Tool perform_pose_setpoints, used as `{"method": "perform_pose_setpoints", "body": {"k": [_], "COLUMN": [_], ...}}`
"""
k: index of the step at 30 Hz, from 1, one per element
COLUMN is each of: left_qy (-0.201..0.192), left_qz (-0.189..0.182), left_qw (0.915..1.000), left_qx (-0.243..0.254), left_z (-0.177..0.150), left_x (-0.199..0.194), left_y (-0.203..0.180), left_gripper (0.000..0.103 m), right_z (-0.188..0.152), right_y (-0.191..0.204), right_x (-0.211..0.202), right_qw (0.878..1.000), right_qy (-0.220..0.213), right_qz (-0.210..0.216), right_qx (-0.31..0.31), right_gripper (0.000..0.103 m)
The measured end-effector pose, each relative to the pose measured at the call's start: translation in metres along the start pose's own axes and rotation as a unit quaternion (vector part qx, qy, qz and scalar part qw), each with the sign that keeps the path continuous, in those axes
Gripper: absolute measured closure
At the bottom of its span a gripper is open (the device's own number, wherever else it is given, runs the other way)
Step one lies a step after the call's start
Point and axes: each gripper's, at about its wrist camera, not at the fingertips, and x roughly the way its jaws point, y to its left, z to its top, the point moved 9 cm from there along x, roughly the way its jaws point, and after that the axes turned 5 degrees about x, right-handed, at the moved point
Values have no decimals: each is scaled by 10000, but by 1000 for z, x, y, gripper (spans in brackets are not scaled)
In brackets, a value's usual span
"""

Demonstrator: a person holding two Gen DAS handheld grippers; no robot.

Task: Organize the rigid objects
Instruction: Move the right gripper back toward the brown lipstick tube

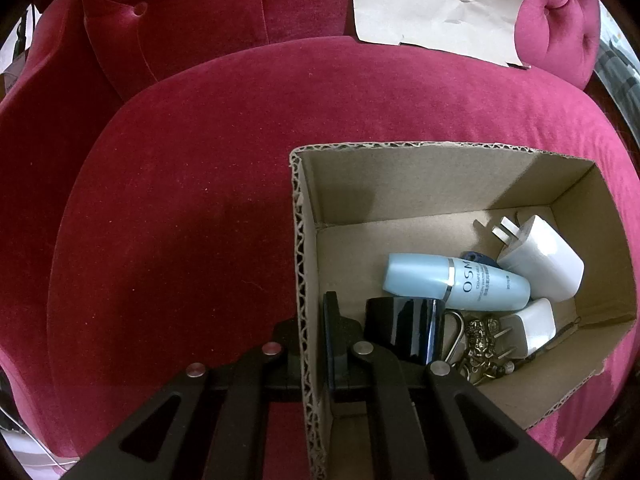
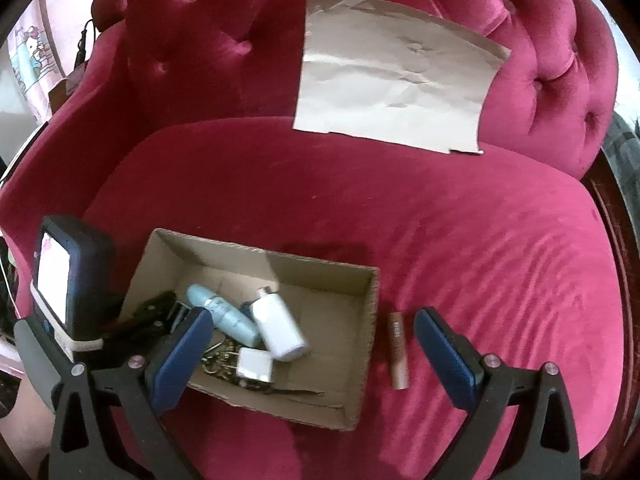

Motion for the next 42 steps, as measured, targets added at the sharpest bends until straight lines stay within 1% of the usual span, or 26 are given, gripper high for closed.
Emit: {"method": "perform_pose_setpoints", "body": {"k": [14, 26, 35, 42], "left_qy": [5, 8, 5, 5], "left_qz": [5, 10, 8, 8], "left_qw": [10000, 10000, 10000, 10000], "left_qx": [2, 6, 0, 0], "left_z": [0, 0, 0, 0], "left_x": [0, 0, 0, 0], "left_y": [0, 1, 1, 0], "left_gripper": [98, 98, 98, 98], "right_z": [13, 1, -15, -21], "right_y": [-52, -96, -113, -113], "right_x": [-8, 3, 18, 25], "right_qw": [9995, 9990, 9993, 9996], "right_qy": [-101, 0, 77, 126], "right_qz": [-271, -422, -355, -261], "right_qx": [95, 115, 96, 11], "right_gripper": [0, 0, 0, 0]}}
